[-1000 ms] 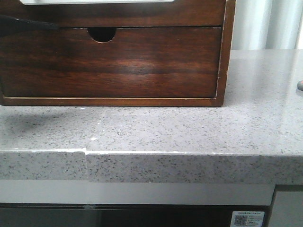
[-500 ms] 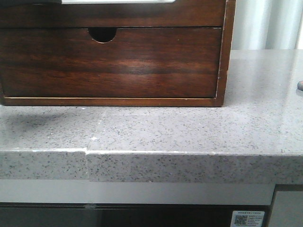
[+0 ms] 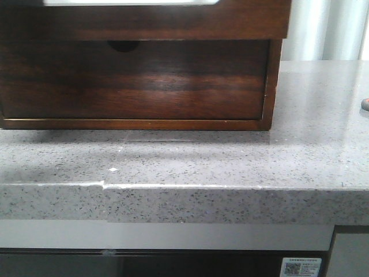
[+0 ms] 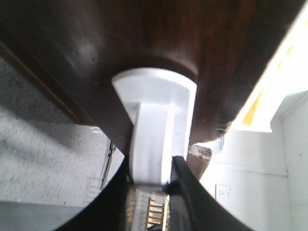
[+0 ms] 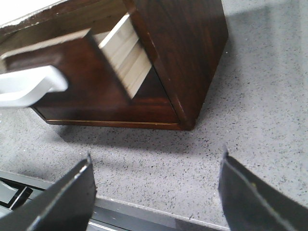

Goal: Put scissors in drawer with both arms

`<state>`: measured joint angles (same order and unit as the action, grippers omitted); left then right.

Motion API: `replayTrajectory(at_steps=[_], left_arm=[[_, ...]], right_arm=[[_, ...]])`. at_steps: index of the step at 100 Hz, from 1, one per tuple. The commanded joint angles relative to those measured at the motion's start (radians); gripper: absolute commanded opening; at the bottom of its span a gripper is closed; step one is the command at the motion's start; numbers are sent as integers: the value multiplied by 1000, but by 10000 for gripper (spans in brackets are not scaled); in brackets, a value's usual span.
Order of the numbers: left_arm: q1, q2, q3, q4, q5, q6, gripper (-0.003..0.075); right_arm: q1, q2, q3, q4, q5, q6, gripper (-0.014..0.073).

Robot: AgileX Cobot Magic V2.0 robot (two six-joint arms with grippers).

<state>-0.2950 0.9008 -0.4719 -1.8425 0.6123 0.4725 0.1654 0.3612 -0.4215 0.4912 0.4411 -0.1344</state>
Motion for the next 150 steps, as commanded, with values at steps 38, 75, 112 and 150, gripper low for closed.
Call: replayTrajectory(at_steps=[38, 75, 112, 150], left_arm=[[-28, -187, 41, -19, -31, 74, 230], [-28, -283, 41, 86, -172, 83, 623], [-28, -578, 41, 376, -314, 83, 294], [-28, -623, 35, 786, -137, 83, -19]], right_arm=[[-5, 16, -31, 5, -73, -12, 483], [-5, 16, -31, 5, -73, -12, 484], [-5, 23, -86, -30, -74, -12, 483], [-53, 364, -468, -371, 296, 123, 482]])
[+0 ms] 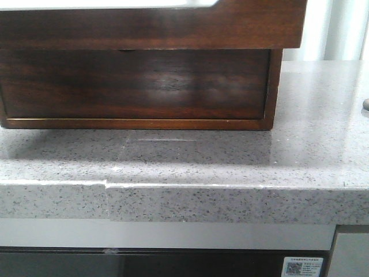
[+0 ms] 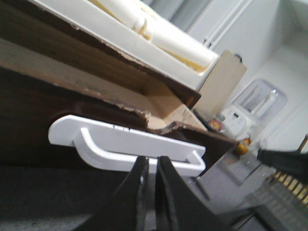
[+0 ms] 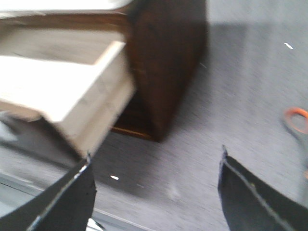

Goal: Put scissors in drawer with both arms

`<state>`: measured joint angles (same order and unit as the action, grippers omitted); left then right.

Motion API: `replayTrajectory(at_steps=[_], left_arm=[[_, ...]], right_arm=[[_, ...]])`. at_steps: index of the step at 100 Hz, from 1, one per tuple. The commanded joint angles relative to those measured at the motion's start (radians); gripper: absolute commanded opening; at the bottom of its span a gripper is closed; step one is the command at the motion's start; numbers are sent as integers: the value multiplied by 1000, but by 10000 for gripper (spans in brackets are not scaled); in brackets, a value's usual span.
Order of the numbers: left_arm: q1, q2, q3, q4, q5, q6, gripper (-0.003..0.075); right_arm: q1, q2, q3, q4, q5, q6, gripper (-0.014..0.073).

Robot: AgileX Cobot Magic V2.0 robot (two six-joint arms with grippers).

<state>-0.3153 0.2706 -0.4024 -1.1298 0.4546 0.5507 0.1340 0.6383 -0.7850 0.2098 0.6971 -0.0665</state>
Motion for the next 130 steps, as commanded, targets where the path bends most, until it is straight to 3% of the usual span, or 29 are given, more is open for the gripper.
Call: replayTrajectory(at_steps=[1, 22, 44, 69, 130], left_arm=[[-8, 7, -34, 82, 27, 5, -19], [-8, 7, -34, 257, 120, 5, -19], [-8, 7, -34, 255, 122, 5, -19], [-8, 7, -34, 253, 117, 5, -19], [-8, 7, -34, 253, 90, 5, -19]], right_arm=[[-25, 95, -111, -105, 48, 60, 482], [-63, 327, -232, -191, 192, 87, 482], [-152, 525, -232, -227, 123, 95, 482], [-283, 608, -232, -242, 99, 95, 482], [-312, 803, -232, -242, -4, 95, 482]])
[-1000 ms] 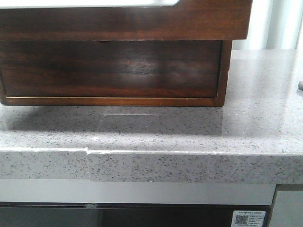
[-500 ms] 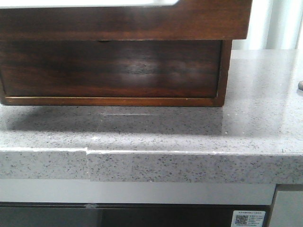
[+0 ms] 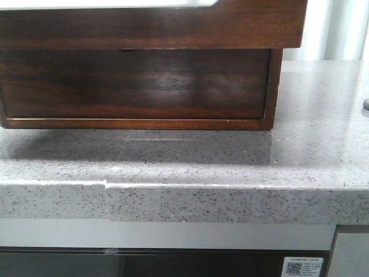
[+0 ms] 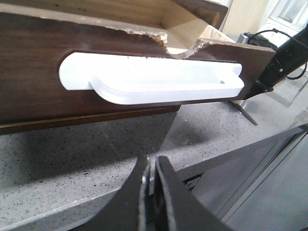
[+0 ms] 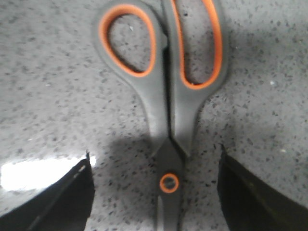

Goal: Put scissors in drawer with both arms
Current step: 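Grasp the grey-and-orange scissors with the right gripper and carry to drawer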

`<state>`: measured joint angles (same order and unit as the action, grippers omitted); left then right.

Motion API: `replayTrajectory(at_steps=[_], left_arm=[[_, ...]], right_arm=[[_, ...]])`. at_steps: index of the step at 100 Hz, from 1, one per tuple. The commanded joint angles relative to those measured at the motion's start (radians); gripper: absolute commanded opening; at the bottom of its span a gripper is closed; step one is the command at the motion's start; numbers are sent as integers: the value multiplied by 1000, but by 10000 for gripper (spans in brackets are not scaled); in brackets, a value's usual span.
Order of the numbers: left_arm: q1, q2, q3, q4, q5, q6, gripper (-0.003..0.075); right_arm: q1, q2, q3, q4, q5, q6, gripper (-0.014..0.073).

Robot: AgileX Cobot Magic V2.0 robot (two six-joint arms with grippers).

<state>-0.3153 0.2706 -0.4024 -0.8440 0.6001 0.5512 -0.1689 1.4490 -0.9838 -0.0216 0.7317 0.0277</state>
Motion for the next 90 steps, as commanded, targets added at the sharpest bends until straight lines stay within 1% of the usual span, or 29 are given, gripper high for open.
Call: replayTrajectory(at_steps=[1, 36, 41, 46, 53, 57, 58, 60, 67, 68, 82, 90], left_arm=[[-8, 7, -34, -33, -55, 4, -19], [-8, 7, -34, -33, -55, 4, -19], [-8, 7, -34, -33, -54, 4, -19], [-8, 7, -34, -33, -54, 4, -19], [-8, 7, -34, -33, -54, 4, -19], [-8, 7, -34, -33, -54, 4, -19], [-8, 7, -34, -33, -54, 4, -19], [-8, 7, -34, -33, -54, 4, -19], [-8, 7, -34, -33, -54, 4, -19], [-8, 7, -34, -33, -54, 4, -19], [-8, 7, -34, -33, -54, 4, -19], [-8, 7, -34, -33, -54, 4, -19]], right_arm=[[-9, -3, -33, -11, -41, 1, 482], [-9, 62, -33, -7, -70, 6, 481], [-9, 66, -33, -7, -75, 6, 465], [-9, 70, -33, -2, -77, 6, 420], [-9, 72, -33, 5, -77, 6, 297], [-9, 72, -33, 8, -75, 6, 197], [-9, 72, -33, 8, -75, 6, 161], [-9, 72, -33, 8, -73, 6, 125], [-9, 72, -33, 8, -66, 6, -72], [-9, 72, -33, 8, -66, 6, -81], [-9, 70, -33, 10, -66, 6, -74], [-9, 37, -33, 22, -76, 6, -74]])
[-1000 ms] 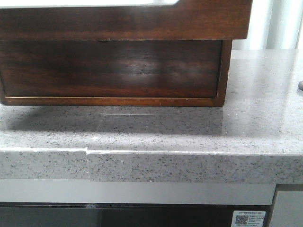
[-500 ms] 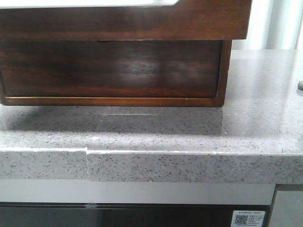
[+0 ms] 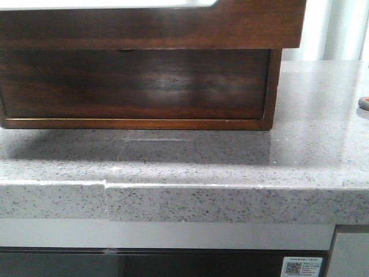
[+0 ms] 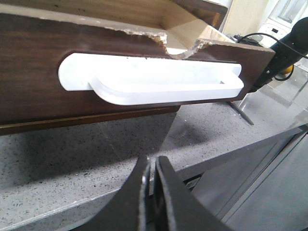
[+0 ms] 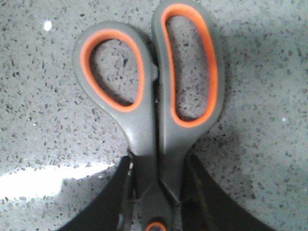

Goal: Put scissors in drawer with both arms
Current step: 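Grasp the grey-and-orange scissors with the right gripper and carry to drawer, then lower the scissors into the open drawer and open the right gripper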

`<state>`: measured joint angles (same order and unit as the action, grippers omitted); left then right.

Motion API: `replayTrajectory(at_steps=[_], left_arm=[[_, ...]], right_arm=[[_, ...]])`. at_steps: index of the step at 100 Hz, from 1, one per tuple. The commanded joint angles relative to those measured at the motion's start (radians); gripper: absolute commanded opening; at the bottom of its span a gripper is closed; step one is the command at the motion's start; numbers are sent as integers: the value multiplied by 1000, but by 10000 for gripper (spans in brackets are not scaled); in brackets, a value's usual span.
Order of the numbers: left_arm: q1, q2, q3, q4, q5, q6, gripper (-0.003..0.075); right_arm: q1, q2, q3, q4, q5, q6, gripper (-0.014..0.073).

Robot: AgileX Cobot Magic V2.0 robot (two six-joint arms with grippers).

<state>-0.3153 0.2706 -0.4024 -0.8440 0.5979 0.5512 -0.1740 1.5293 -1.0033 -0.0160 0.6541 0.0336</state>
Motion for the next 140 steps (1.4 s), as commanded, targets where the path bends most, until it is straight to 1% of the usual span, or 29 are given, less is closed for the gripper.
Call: replayTrajectory(at_steps=[1, 12, 26, 32, 39, 47, 55, 69, 80, 82, 94, 98, 108, 140], left_arm=[[-8, 7, -34, -33, -51, 4, -19], [-8, 7, -34, -33, -44, 4, -19], [-8, 7, -34, -33, -46, 4, -19], [-8, 7, -34, -33, -48, 4, -19], [-8, 7, -34, -33, -48, 4, -19], [-8, 7, -34, -33, -48, 4, -19], [-8, 7, -34, -33, -48, 4, -19], [-8, 7, -34, -33, -48, 4, -19], [-8, 7, -34, -33, -48, 4, -19], [-8, 7, -34, -33, -48, 4, -19], [-8, 7, -34, -33, -48, 4, -19], [-8, 7, -34, -33, -48, 4, -19], [-8, 7, -34, -33, -48, 4, -19], [-8, 7, -34, -33, -28, 4, -19]], right_arm=[[-2, -48, -14, 16, 0, 0, -74], [8, -167, -18, 34, -48, 0, -74], [65, -350, -83, 34, -79, -16, -74], [111, -412, -136, 36, -77, -79, -74], [175, -458, -205, 36, -77, -111, -74], [252, -476, -288, 36, -69, -134, -74], [356, -477, -370, 36, -69, -182, -74], [558, -442, -485, 36, -80, -334, -74], [705, -391, -542, 36, -80, -538, -74], [730, -376, -550, 36, -81, -585, -74], [837, -315, -568, 36, -84, -709, -74], [861, -286, -571, 36, -85, -738, -74], [886, -231, -571, 36, -87, -764, -74], [887, -92, -571, 36, -62, -767, -74]])
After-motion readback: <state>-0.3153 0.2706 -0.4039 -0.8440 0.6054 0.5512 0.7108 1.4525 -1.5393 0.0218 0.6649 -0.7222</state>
